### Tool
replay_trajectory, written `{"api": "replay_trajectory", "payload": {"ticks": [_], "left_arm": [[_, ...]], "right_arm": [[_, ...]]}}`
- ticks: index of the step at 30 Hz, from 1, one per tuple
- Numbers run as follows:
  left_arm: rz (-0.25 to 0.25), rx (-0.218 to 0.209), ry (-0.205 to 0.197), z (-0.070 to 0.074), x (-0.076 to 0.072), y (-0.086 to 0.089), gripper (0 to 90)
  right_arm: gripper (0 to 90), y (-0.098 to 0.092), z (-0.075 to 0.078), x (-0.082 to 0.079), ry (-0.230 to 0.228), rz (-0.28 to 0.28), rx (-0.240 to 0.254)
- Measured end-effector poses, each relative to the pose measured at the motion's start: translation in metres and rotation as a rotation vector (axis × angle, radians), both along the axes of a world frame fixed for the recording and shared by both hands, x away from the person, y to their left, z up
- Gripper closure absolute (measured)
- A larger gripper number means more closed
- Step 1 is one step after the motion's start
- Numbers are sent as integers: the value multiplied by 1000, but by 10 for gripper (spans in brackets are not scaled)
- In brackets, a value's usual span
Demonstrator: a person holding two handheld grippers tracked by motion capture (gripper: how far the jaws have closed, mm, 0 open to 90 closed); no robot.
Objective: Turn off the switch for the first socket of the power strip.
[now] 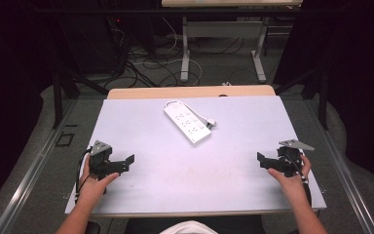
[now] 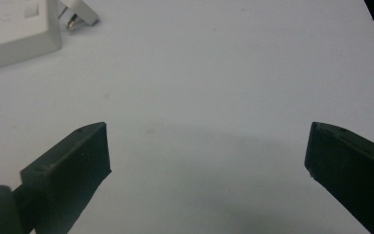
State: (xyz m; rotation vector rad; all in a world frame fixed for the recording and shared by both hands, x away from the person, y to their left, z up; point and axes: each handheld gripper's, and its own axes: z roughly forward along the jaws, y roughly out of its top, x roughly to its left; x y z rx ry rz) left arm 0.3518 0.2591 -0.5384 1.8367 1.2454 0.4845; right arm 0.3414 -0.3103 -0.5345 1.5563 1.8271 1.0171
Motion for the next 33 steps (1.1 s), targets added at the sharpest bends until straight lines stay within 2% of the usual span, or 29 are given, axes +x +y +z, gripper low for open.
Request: {"api": "replay_trajectory", "payload": {"ticks": [1,4,8,14,16,19,20,24,26,27,32,33], "left_arm": [[5,0,-3,0,0,-1,13],[5,3,-3,0,0,-1,17],[-5,2,-7,1,-1,-2,17],[-13,1,-2,1,-3,-4,25],[-9,0,-9,0,-3,-5,27],[-16,0,-7,1,-3,-5,33],[-5,-2,-22,0,-3,-6,35],[-8,-3,-13,1,-4,-6,35],[2,-9,-22,1,-4,-6,37],[-4,-6,-10,2,-4,-5,38],[6,-7,-20,1,-4,-6,46],[2,-3,-10,2,-4,-6,47]], "right_arm": [[21,-1,-1,0,8,4,-17],[15,1,-3,0,20,7,-21],[11,4,-2,-1,10,17,-32],[11,11,2,-1,-3,37,-21],[11,12,2,-1,-12,41,-32],[15,14,3,-1,-3,52,-27],[31,15,3,-1,4,56,-24],[61,18,5,-1,8,57,-32],[62,20,6,-1,10,64,-32],[61,20,6,-1,10,71,-30],[62,24,8,0,21,81,-24],[63,27,9,1,24,92,-27]]}}
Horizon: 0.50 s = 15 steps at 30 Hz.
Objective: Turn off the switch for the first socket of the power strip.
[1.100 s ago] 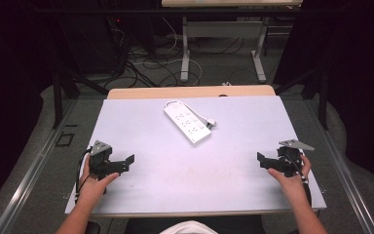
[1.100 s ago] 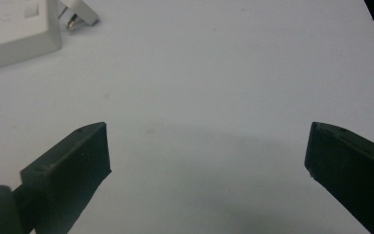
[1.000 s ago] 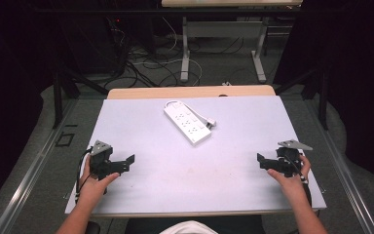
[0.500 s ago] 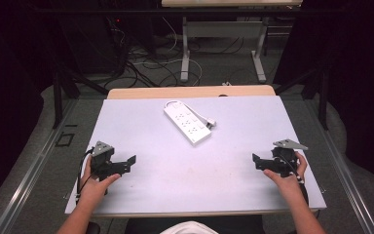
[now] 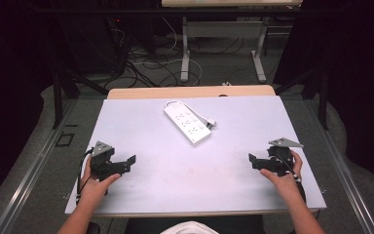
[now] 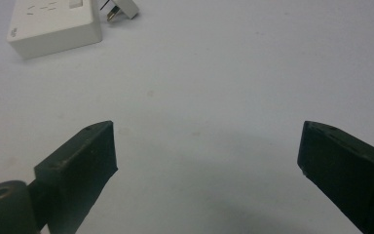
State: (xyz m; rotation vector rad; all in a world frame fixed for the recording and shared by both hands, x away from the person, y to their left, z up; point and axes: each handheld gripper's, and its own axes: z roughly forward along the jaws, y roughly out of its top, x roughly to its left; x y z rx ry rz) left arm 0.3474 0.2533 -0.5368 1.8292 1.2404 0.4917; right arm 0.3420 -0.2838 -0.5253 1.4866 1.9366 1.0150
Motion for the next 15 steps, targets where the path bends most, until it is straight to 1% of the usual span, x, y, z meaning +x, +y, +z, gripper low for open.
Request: {"api": "replay_trajectory", "payload": {"ticks": [5,7,8,9,10,12,15], "left_arm": [[4,1,-1,0,0,0,49],[9,1,4,0,0,0,50],[16,-4,-4,-1,0,0,52],[16,-4,-4,-1,0,0,53],[8,4,5,0,0,1,54],[9,5,5,0,-1,1,56],[13,3,5,0,-1,1,58]], "right_arm": [[87,5,4,3,12,14,1],[105,9,7,5,14,17,-9],[109,10,8,5,16,24,-9],[114,12,9,6,19,25,-10],[119,13,9,7,19,33,-12],[135,15,11,8,19,34,-16],[143,19,13,10,28,41,-5]]}}
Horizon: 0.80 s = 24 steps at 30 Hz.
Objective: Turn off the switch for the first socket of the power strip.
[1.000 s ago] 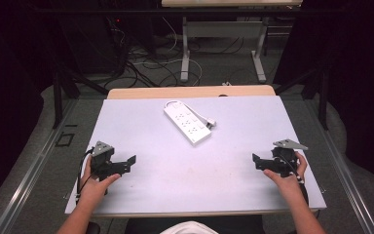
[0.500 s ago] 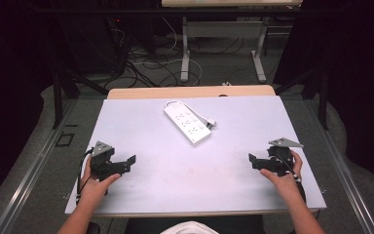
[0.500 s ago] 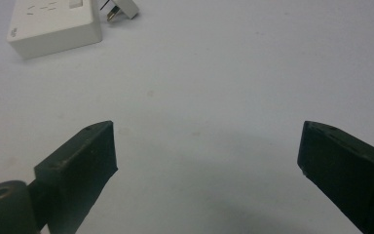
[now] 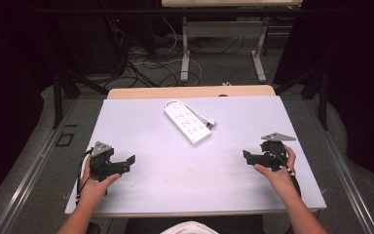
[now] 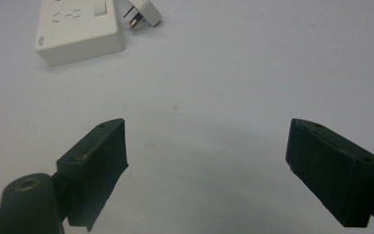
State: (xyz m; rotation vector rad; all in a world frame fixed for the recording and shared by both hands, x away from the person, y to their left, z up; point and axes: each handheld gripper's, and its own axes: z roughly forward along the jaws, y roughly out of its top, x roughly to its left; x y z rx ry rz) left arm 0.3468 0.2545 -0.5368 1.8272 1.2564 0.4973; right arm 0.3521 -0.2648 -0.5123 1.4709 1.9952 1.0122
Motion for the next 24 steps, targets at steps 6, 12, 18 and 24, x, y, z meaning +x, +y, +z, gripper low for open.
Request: {"api": "replay_trajectory", "payload": {"ticks": [6,12,18,24], "left_arm": [[3,0,0,0,0,0,60],[8,1,4,0,0,0,63],[11,2,4,0,0,1,63],[17,-6,10,0,0,0,63]], "right_arm": [[149,10,4,4,-1,28,-13],[158,19,13,9,-1,58,-22],[174,27,22,16,8,75,-24],[180,33,30,23,14,98,-37]]}}
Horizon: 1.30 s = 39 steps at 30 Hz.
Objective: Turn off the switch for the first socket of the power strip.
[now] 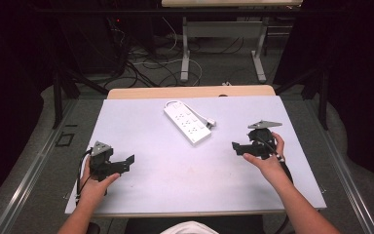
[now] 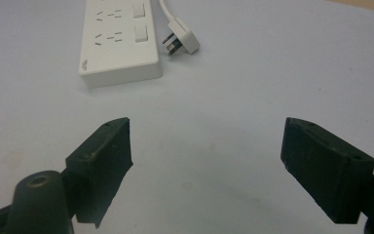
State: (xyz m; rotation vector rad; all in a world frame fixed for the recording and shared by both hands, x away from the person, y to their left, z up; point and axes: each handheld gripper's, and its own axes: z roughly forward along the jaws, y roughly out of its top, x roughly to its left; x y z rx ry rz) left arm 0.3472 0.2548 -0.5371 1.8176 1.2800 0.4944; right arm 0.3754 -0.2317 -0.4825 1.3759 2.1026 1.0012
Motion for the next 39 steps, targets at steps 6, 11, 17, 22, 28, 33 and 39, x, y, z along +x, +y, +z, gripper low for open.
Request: {"api": "replay_trajectory", "payload": {"ticks": [6,11,17,22,28,33,39], "left_arm": [[3,3,-1,0,0,0,63],[10,11,-1,0,0,1,63],[15,8,6,0,0,1,63],[19,7,5,0,0,1,53],[21,6,2,-1,1,1,30],[21,6,-5,-1,1,0,13],[18,14,2,-2,1,0,2]], "right_arm": [[182,6,7,7,4,14,-10],[182,12,14,13,8,31,-28],[182,19,21,21,7,44,-49],[181,23,25,27,10,57,-56],[180,28,30,34,9,62,-60],[181,29,34,39,6,66,-59],[181,33,40,47,2,65,-56]]}}
